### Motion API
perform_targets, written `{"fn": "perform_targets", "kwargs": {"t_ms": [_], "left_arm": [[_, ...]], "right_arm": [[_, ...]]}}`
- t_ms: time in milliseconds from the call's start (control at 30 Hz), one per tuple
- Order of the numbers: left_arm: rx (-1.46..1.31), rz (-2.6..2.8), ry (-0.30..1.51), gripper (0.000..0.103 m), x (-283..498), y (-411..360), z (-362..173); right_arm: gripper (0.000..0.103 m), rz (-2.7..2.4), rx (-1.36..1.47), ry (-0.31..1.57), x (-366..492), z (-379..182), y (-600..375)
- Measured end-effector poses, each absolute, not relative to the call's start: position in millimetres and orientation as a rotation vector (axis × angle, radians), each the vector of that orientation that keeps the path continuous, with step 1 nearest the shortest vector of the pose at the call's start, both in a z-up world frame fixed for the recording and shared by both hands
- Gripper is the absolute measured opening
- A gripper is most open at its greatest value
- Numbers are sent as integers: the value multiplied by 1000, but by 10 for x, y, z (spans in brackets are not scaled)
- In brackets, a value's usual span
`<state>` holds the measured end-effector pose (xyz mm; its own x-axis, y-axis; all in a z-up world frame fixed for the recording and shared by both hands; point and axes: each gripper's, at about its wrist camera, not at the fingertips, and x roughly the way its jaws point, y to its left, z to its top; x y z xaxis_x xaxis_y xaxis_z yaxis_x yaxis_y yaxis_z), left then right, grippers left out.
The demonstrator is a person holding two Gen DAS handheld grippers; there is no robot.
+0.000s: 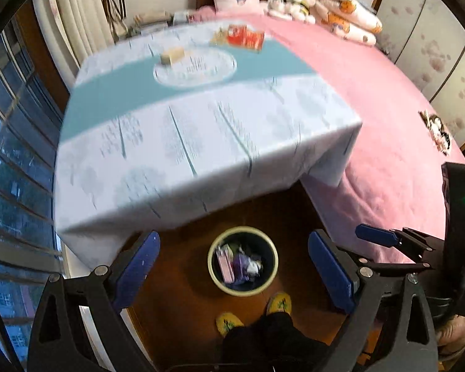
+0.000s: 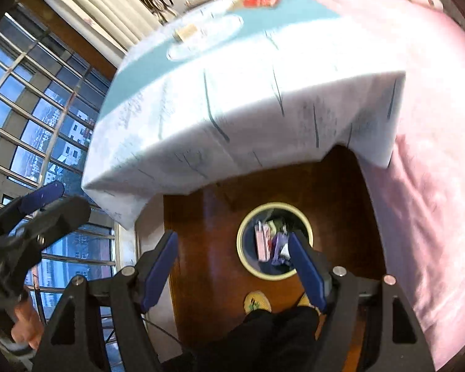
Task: Collect trash
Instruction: 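Raise both tools from the bin back toward the table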
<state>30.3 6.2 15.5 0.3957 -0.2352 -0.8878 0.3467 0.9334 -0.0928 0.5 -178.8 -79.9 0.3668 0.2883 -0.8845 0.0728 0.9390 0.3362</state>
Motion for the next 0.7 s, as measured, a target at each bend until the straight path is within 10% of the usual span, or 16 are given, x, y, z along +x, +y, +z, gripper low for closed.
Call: {"fn": "perform_targets", "kwargs": {"t_ms": [700], "left_arm": [[75,-323,833,96,812,583,1312]], "right_arm": [[74,128,242,887,642,673,-1548]]}}
